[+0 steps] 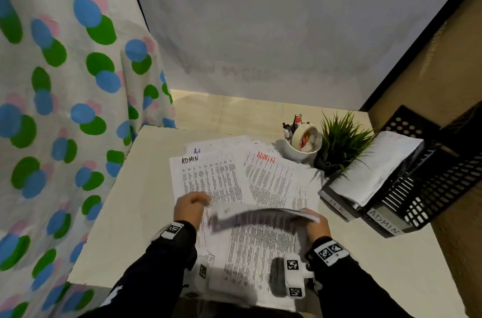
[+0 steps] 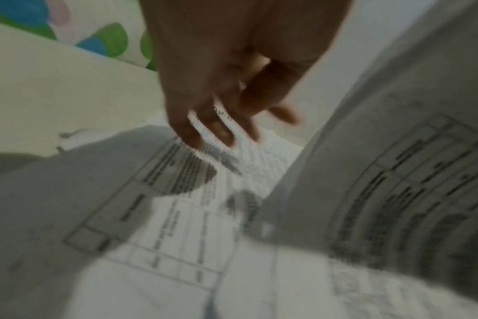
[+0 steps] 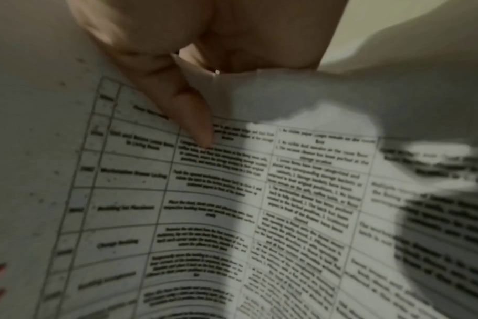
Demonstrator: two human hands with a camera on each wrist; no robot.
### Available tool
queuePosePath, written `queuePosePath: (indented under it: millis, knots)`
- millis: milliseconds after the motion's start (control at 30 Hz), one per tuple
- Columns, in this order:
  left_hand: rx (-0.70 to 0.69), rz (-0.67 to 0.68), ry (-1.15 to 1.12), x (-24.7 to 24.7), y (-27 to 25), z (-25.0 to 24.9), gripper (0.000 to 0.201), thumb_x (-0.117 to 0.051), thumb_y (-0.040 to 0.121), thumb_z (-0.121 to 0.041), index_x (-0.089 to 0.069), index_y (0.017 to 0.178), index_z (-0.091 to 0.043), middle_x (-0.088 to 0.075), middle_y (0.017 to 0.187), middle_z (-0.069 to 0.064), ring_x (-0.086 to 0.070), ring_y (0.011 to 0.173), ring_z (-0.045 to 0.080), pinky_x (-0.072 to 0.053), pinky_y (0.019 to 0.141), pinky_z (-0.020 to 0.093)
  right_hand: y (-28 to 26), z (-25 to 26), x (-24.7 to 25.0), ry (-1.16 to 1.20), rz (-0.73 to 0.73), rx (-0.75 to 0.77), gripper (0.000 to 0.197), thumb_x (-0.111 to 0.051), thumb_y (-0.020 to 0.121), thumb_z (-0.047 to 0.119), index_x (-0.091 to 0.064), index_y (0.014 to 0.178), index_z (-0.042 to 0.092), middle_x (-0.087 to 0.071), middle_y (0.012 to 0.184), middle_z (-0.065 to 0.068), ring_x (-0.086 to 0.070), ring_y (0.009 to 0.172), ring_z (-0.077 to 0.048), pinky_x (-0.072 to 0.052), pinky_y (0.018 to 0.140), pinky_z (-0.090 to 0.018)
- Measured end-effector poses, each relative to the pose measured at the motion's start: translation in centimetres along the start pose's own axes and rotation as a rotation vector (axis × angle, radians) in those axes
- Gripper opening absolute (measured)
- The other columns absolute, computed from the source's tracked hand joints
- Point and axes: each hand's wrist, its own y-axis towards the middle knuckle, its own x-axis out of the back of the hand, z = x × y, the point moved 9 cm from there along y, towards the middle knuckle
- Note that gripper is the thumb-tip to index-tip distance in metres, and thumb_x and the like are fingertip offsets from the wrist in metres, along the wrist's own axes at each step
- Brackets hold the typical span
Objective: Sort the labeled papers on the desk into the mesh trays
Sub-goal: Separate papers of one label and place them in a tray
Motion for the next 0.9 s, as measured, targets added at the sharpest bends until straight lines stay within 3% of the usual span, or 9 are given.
queuePosePath:
  millis: [67, 167, 233, 300, 433, 567, 700, 833, 900]
  knots:
    - [0.025, -0.265, 0.161, 3.3, 0.5, 0.3, 0.029, -0.055, 0.079, -0.001, -0.061, 0.107, -0.006, -0.058, 0.122, 0.016, -0.058, 0.104, 0.032, -0.045, 0.091, 0.037, 0.2, -0.2, 1.0, -0.157, -0.068, 0.028, 0.028, -0.055, 0.071, -0.023, -0.061, 0.058, 0.001, -0.058, 0.065, -0.006, -0.051, 0.069, -0.025, -0.043, 0.054, -0.022]
    - [0.206, -0.268, 0.203, 4.3, 1.2, 2.8, 0.067, -0.074, 0.075, -0.024, -0.041, 0.129, 0.000, -0.047, 0.133, 0.023, -0.050, 0.118, 0.039, -0.040, 0.099, 0.044, -0.1, -0.8, 1.8, -0.151, -0.141, -0.025, 0.026, -0.060, 0.064, -0.022, -0.061, 0.057, 0.002, -0.059, 0.066, -0.003, -0.049, 0.067, -0.024, -0.042, 0.064, -0.030]
    - [0.210, -0.216, 0.232, 4.1, 1.8, 3.3, 0.063, -0.077, 0.073, -0.025, -0.047, 0.122, 0.002, -0.055, 0.126, 0.024, -0.055, 0.113, 0.039, -0.044, 0.092, 0.040, -0.3, -0.8, 1.8, -0.144, -0.146, -0.024, 0.025, -0.063, 0.063, -0.021, -0.061, 0.058, 0.004, -0.059, 0.067, -0.003, -0.050, 0.070, -0.024, -0.042, 0.074, -0.033]
    - [0.143, -0.198, 0.333, 4.4, 2.5, 3.1, 0.037, -0.074, 0.076, -0.022, -0.057, 0.099, 0.002, -0.064, 0.111, 0.024, -0.061, 0.098, 0.038, -0.046, 0.082, 0.037, -0.4, -0.7, 1.7, -0.132, -0.149, -0.028, 0.024, -0.063, 0.063, -0.020, -0.060, 0.059, 0.004, -0.060, 0.068, -0.005, -0.052, 0.073, -0.026, -0.043, 0.078, -0.034]
    - [0.018, -0.305, 0.358, 6.5, 3.2, 1.8, 0.021, -0.055, 0.088, -0.013, -0.060, 0.075, 0.003, -0.063, 0.082, 0.027, -0.058, 0.078, 0.036, -0.042, 0.069, 0.034, -0.4, -1.1, 1.0, -0.045, -0.085, -0.064, 0.019, -0.060, 0.067, -0.019, -0.065, 0.081, -0.007, -0.065, 0.083, -0.016, -0.059, 0.079, -0.033, -0.051, 0.082, -0.040]
    - [-0.162, -0.414, 0.274, 8.5, 1.7, -1.7, 0.028, -0.044, 0.095, -0.009, -0.064, 0.112, 0.001, -0.066, 0.106, 0.029, -0.060, 0.097, 0.042, -0.044, 0.080, 0.035, -0.4, -1.2, 0.5, -0.020, -0.044, -0.076, 0.035, -0.060, 0.071, -0.016, -0.061, 0.106, -0.013, -0.065, 0.101, -0.029, -0.061, 0.087, -0.038, -0.047, 0.094, -0.056]
    - [-0.315, -0.288, 0.093, 7.4, 1.3, -4.8, 0.023, -0.043, 0.094, -0.003, -0.061, 0.108, 0.004, -0.063, 0.102, 0.015, -0.055, 0.096, 0.025, -0.038, 0.082, 0.026, -0.6, -0.3, -0.3, -0.001, -0.003, -0.045, 0.024, -0.060, 0.066, -0.017, -0.063, 0.089, -0.009, -0.065, 0.096, -0.026, -0.062, 0.087, -0.038, -0.050, 0.091, -0.048]
    - [-0.364, 0.005, -0.057, 2.6, -1.0, -8.0, 0.024, -0.044, 0.093, 0.002, -0.064, 0.104, -0.004, -0.062, 0.094, 0.003, -0.056, 0.081, 0.014, -0.044, 0.065, 0.005, -0.4, 1.3, -0.9, 0.037, -0.011, 0.040, 0.017, -0.061, 0.060, -0.019, -0.062, 0.069, -0.005, -0.064, 0.081, -0.018, -0.060, 0.078, -0.034, -0.050, 0.086, -0.044]
    - [-0.322, 0.188, -0.104, -0.5, -2.3, -8.7, 0.030, -0.044, 0.091, 0.006, -0.068, 0.095, -0.011, -0.068, 0.088, -0.001, -0.061, 0.076, 0.007, -0.047, 0.063, 0.004, -0.2, 2.0, -1.4, 0.082, 0.001, 0.059, 0.021, -0.057, 0.062, -0.022, -0.058, 0.067, -0.002, -0.060, 0.076, -0.014, -0.057, 0.070, -0.030, -0.052, 0.076, -0.038]
